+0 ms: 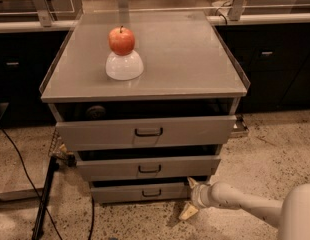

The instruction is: Open bottom drawer

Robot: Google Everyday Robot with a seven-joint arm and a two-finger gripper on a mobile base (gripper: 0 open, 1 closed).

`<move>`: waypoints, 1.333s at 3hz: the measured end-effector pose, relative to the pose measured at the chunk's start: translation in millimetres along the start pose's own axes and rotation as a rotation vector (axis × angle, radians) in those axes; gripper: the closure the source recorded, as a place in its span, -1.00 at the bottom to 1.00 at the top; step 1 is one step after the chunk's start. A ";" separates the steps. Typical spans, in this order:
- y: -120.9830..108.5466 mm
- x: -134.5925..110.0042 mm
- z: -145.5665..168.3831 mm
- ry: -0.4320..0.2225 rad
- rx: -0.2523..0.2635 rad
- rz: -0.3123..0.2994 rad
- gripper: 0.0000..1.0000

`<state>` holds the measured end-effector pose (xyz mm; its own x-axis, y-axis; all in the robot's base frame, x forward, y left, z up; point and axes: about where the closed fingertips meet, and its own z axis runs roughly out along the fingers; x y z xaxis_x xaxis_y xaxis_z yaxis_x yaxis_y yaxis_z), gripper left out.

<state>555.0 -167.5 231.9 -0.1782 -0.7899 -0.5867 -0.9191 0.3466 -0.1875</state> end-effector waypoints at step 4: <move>-15.8 -13.7 63.0 -0.066 -0.049 -0.052 -1.00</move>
Offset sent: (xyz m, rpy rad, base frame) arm 0.0336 0.0166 -0.0247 0.0601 -0.0296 0.0277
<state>594.1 -130.3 193.2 -0.1074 -0.7709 -0.6279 -0.9429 0.2792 -0.1815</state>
